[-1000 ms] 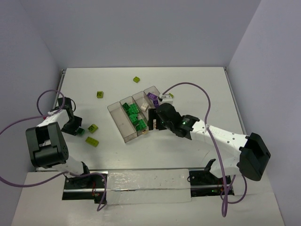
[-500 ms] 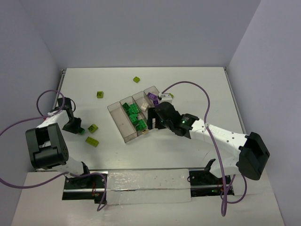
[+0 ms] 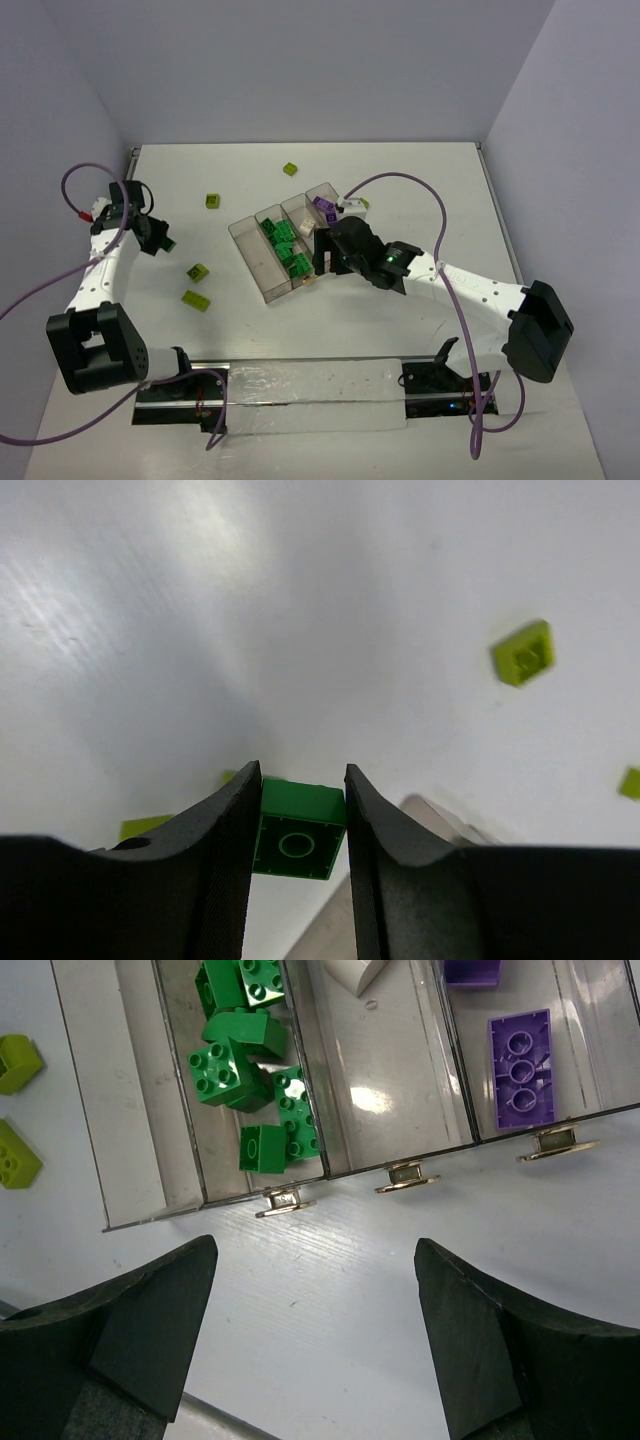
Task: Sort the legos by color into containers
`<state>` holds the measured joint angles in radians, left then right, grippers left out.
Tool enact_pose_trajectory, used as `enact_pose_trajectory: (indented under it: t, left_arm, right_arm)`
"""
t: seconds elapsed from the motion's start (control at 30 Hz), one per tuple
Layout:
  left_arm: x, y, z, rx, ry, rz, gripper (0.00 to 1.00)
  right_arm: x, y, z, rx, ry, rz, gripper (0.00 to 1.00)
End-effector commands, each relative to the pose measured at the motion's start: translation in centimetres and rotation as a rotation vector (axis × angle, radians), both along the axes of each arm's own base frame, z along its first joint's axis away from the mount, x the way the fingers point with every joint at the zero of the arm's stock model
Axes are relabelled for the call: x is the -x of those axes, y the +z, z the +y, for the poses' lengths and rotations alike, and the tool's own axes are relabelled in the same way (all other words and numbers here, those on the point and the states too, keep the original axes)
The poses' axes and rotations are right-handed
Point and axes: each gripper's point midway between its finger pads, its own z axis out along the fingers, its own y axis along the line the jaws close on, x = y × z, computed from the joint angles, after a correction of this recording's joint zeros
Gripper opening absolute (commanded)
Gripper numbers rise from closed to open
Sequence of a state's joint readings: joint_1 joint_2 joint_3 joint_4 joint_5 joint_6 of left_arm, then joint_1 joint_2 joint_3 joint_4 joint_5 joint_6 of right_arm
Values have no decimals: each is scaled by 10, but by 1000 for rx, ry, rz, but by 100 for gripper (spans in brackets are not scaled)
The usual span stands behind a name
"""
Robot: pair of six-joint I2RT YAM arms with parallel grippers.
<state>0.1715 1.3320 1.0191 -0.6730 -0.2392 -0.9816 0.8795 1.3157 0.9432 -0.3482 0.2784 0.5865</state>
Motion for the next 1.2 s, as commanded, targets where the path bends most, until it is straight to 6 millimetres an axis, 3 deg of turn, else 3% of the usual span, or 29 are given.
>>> enact_pose_trajectory:
  t: [0.0,0.2,0.33,0.53,0.77,0.93,1.07,1.17]
  left_arm:
    - [-19,46,-46,8,-142,-96,22]
    - [-43,74,-132,40,-328,-165,22]
    - [-58,83,-181,51,-431,-174,23]
    - [-72,66,-248,54,-561,-142,23]
    - [-79,29,-289,51,-646,-70,28]
    - [-69,10,-307,53,-703,-28,32]
    - [-57,2,-319,71,-746,-18,43]
    - [-49,-3,-323,56,-760,9,63]
  right_arm:
    - [-4,29,0,-48,-29,-57,87]
    - [-2,32,-14,-30,-62,-71,87]
    - [-2,38,-22,-27,-93,-86,87]
    - [3,44,-36,-25,-128,-98,87]
    - [8,43,-49,-7,-154,-98,87]
    - [7,40,-50,11,-153,-94,87]
    - [7,38,-49,12,-151,-94,87]
    - [6,39,-47,12,-142,-94,87]
